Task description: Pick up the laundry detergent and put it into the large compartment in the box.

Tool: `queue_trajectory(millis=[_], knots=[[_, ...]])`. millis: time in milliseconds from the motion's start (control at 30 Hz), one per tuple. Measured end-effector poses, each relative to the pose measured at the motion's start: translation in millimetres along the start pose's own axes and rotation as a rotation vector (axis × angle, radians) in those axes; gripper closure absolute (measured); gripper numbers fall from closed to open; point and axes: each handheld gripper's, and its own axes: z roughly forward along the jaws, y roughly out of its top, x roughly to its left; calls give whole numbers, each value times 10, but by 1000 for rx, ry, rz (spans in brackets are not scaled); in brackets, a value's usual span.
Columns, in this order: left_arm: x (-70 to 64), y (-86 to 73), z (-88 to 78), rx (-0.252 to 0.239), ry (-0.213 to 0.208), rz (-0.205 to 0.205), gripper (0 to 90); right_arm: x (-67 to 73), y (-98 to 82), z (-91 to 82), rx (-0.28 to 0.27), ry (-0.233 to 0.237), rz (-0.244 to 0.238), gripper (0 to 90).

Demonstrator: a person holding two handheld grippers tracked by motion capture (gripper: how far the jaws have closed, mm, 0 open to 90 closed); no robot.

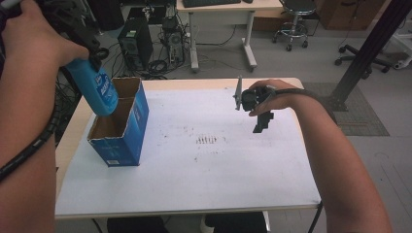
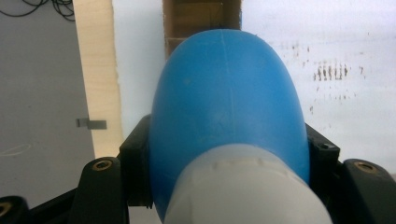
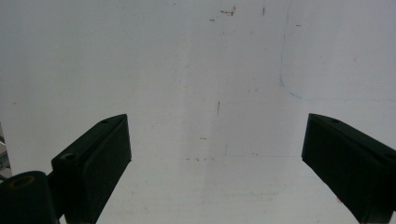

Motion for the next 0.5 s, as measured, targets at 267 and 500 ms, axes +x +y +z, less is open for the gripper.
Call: queue_trajectory(millis=[267, 500], knots=[[48, 19, 172, 0, 6, -17, 375, 2, -2, -38, 4, -3, 0, 83], [91, 40, 447, 13, 1, -44, 374, 2, 29, -42, 7, -2, -3, 84]])
